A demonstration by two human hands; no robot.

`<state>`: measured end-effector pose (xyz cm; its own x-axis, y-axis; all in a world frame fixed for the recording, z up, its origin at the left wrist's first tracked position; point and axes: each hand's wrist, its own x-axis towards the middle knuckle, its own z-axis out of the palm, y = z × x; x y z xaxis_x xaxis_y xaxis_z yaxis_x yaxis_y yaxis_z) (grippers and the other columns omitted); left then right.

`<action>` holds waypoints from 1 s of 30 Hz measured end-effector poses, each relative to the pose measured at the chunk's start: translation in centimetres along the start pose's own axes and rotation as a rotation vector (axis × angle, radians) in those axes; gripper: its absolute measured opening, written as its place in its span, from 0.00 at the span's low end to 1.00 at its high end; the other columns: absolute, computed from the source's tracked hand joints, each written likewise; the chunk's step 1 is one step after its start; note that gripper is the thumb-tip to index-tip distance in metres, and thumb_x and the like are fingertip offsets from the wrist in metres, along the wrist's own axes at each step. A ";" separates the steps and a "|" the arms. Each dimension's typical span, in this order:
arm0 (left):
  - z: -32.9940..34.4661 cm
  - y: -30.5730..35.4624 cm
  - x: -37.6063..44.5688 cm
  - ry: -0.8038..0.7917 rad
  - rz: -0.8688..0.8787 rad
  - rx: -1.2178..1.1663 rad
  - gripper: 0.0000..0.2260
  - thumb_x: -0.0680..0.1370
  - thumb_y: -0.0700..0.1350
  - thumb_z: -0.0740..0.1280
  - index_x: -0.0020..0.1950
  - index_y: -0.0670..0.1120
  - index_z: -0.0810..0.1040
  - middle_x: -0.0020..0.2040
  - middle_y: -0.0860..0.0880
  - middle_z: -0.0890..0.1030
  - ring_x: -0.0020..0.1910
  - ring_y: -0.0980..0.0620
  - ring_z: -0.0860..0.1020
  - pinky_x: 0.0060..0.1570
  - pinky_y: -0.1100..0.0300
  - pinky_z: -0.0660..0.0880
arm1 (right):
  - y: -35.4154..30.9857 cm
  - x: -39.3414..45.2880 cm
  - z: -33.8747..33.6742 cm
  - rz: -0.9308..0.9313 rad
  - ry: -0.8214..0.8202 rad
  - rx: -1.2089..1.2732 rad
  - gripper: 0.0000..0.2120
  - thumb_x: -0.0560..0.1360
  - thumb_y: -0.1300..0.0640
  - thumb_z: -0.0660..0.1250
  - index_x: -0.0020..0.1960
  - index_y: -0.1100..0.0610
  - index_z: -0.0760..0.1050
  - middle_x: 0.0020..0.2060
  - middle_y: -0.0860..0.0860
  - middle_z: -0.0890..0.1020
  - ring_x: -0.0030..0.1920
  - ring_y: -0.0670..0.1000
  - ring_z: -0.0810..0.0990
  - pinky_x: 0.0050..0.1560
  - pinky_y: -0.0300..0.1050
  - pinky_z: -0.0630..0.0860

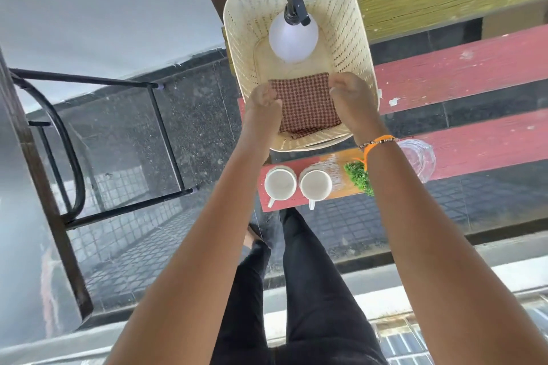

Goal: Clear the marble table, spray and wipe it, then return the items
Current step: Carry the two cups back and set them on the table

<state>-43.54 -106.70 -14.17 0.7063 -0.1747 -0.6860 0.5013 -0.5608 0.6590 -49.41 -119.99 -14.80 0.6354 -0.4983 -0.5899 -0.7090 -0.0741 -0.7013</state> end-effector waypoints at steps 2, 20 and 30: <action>-0.9 -1.0 -2.5 0.006 0.045 -0.071 0.15 0.78 0.38 0.59 0.64 0.49 0.71 0.59 0.52 0.78 0.57 0.55 0.77 0.59 0.54 0.74 | 0.0 -1.7 -0.4 -0.052 -0.010 0.031 0.17 0.76 0.64 0.55 0.62 0.60 0.73 0.58 0.53 0.80 0.55 0.49 0.79 0.54 0.38 0.76; -0.9 -17.5 -7.8 -0.271 -0.419 0.129 0.21 0.76 0.38 0.62 0.69 0.41 0.66 0.63 0.39 0.76 0.60 0.40 0.76 0.50 0.56 0.72 | 15.4 -13.8 9.7 0.368 0.002 0.177 0.06 0.76 0.56 0.58 0.41 0.50 0.69 0.38 0.47 0.65 0.37 0.45 0.66 0.36 0.39 0.65; -0.5 -17.5 -7.4 -0.350 -0.268 0.136 0.08 0.81 0.46 0.57 0.54 0.45 0.74 0.46 0.48 0.76 0.46 0.52 0.76 0.51 0.60 0.75 | 15.6 -13.2 10.1 0.337 -0.008 0.271 0.14 0.80 0.57 0.55 0.36 0.54 0.68 0.32 0.49 0.67 0.31 0.46 0.65 0.43 0.45 0.67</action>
<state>-57.28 -95.16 -20.52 0.3374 -0.2588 -0.9051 0.5563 -0.7208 0.4135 -65.77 -105.83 -22.05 0.3851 -0.4493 -0.8061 -0.7719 0.3219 -0.5482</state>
